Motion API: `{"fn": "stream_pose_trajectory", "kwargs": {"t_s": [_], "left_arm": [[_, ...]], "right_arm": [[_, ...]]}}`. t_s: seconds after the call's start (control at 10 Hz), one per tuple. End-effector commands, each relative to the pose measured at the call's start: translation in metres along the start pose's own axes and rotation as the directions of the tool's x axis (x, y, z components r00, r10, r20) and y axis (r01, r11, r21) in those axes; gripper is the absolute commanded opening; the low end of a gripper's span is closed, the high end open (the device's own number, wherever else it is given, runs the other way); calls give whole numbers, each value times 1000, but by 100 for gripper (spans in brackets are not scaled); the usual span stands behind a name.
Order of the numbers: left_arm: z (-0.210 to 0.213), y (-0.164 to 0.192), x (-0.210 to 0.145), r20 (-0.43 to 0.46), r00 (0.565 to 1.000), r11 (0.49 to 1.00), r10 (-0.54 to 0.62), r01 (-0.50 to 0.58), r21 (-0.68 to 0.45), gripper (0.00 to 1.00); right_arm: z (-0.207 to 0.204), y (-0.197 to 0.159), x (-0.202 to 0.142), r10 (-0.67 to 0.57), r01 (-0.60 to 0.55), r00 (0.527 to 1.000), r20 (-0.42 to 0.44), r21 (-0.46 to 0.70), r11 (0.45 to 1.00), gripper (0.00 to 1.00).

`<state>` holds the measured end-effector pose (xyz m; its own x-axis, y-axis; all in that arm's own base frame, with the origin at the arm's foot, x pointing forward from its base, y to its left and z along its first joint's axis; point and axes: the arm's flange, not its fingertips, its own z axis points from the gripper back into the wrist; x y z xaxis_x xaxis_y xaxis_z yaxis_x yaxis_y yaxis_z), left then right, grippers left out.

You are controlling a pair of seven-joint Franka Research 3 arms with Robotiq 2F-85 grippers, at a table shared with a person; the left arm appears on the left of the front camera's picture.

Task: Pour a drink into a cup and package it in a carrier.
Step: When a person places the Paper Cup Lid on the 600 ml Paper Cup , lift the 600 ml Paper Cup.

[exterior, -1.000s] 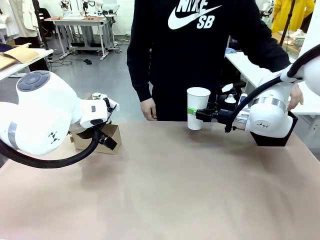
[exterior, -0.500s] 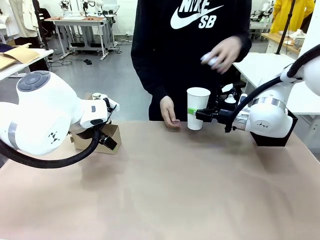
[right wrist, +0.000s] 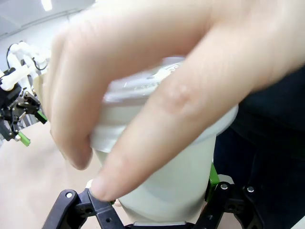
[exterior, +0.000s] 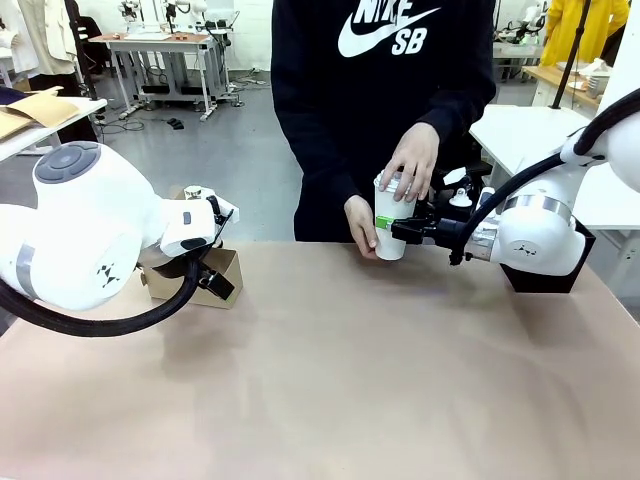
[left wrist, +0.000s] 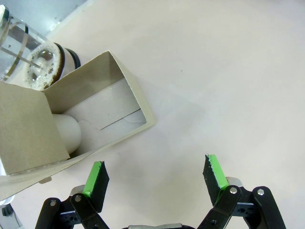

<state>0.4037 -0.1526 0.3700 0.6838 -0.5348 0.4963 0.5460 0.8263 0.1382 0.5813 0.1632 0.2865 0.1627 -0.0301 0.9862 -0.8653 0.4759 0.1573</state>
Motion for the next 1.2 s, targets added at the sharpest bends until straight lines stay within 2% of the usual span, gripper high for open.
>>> {"fn": "stream_pose_trajectory", "kwargs": {"t_s": [0.0, 1.1], "left_arm": [[0, 1, 0, 1, 1000, 1000, 1, -1, -2, 100], [0, 1, 0, 1, 1000, 1000, 1, -1, -2, 100]], "right_arm": [[0, 4, 4, -1, 1, 1000, 5, 3, 1000, 80], [0, 4, 4, -1, 1, 1000, 5, 3, 1000, 80]]}}
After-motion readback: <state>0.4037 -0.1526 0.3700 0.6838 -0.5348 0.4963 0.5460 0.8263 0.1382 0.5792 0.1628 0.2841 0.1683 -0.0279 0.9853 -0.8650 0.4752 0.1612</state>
